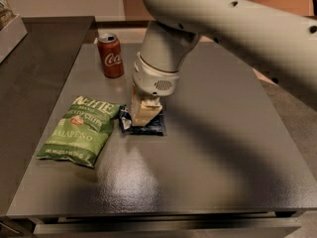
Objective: Move rxbar blueberry near green jalapeno chip bag
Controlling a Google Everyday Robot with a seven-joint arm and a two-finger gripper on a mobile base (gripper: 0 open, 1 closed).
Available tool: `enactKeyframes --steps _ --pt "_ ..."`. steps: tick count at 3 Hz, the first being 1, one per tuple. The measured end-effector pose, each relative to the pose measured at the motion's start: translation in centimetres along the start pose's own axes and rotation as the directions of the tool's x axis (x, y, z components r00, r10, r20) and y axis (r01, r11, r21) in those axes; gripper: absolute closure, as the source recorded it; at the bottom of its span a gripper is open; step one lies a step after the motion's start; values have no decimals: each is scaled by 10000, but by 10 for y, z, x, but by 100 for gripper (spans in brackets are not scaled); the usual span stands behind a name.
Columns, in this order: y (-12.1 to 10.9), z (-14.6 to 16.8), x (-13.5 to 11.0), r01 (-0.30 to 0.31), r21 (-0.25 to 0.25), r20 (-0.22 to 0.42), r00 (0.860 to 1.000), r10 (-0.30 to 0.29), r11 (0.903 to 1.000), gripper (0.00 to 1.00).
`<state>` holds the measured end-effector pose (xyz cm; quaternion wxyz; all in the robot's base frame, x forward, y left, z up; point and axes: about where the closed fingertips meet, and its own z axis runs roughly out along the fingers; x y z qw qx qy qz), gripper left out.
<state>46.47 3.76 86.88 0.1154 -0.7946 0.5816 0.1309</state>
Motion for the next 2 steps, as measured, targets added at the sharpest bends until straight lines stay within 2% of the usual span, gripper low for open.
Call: enactKeyframes --steps 1,2 --pt "-5 6 -13 3 -36 125 9999 -3 10000 59" --pt "-4 4 -10 14 -17 88 10000 -14 10000 36"
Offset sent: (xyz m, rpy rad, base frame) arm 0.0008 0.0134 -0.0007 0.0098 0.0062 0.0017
